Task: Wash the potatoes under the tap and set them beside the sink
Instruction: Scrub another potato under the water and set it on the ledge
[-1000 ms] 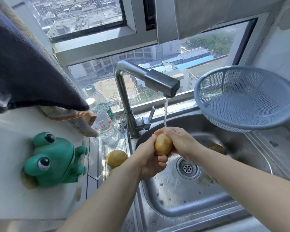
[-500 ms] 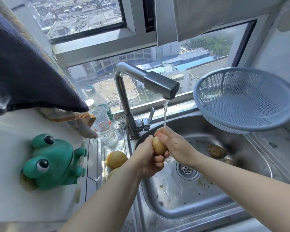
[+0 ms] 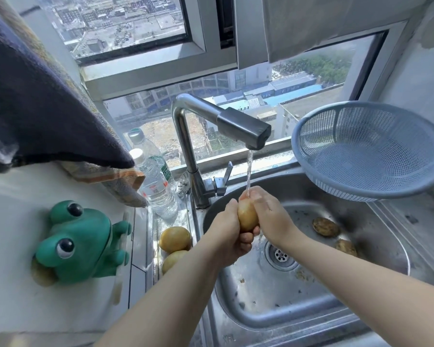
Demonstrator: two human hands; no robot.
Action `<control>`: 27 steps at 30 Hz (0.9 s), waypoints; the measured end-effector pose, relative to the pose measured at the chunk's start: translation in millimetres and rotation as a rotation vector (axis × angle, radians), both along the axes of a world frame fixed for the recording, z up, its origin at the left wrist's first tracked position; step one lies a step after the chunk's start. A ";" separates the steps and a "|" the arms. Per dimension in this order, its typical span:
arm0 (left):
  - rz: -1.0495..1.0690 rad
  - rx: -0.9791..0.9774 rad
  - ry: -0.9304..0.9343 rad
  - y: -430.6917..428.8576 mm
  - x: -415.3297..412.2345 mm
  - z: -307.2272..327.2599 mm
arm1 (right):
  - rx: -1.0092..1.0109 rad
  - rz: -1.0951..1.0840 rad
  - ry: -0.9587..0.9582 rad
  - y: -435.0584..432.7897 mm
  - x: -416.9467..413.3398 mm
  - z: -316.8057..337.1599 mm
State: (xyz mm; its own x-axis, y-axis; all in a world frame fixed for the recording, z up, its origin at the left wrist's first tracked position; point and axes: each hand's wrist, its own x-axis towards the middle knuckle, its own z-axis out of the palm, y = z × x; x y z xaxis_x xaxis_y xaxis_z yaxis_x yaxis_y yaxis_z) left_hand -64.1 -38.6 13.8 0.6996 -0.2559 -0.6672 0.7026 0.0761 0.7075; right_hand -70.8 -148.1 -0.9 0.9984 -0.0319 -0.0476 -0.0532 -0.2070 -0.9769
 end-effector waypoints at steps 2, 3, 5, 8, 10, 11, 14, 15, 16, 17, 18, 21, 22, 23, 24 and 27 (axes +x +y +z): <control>-0.009 0.002 -0.003 -2.0 0.2 -0.4 | 0.087 -0.051 0.073 0.8 4.3 3.0; -0.018 0.000 0.001 -1.4 0.3 -0.6 | 0.106 -0.046 0.119 -0.7 6.5 2.4; -0.048 0.007 0.005 1.7 1.7 -1.5 | 0.131 -0.017 0.183 -5.0 8.6 0.2; -0.096 0.040 0.007 8.1 4.1 -2.5 | 0.049 0.076 0.123 -7.9 2.5 -2.7; -0.105 0.063 0.016 10.2 5.5 -1.9 | -0.078 0.152 0.077 -7.4 -3.8 -4.9; -0.104 0.073 0.027 10.6 5.6 -1.0 | -0.117 0.172 0.072 -7.8 -6.2 -4.4; -0.108 0.039 0.083 9.7 5.7 1.1 | -0.177 0.233 0.027 -17.0 -9.3 -2.9; -0.100 0.016 0.104 9.2 5.5 1.1 | -0.182 0.255 0.008 -20.2 -9.7 -2.3; -0.090 -0.009 0.119 8.2 5.0 1.6 | -0.178 0.268 -0.003 -22.6 -10.4 -1.7; -0.079 -0.026 0.119 6.3 4.4 2.0 | -0.166 0.259 -0.001 -23.2 -10.6 -0.2; -0.067 -0.029 0.091 3.6 3.4 1.5 | -0.138 0.222 0.014 -22.2 -9.8 0.8; -0.052 0.060 -0.150 -6.9 -1.7 0.5 | 0.123 0.064 0.146 -15.5 -2.7 1.3; -0.083 0.117 -0.253 -8.7 -2.8 -1.1 | 0.218 0.028 0.186 -14.2 0.1 -0.5; -0.131 0.167 -0.344 -9.1 -4.8 0.9 | 0.276 0.009 0.207 -13.0 1.7 -2.8; -0.184 0.212 -0.417 -7.9 -5.2 1.2 | 0.324 -0.011 0.226 -11.5 2.0 -5.3; -0.290 0.283 -0.541 0.2 -5.0 0.8 | 0.476 -0.059 0.317 -5.5 -2.6 -10.8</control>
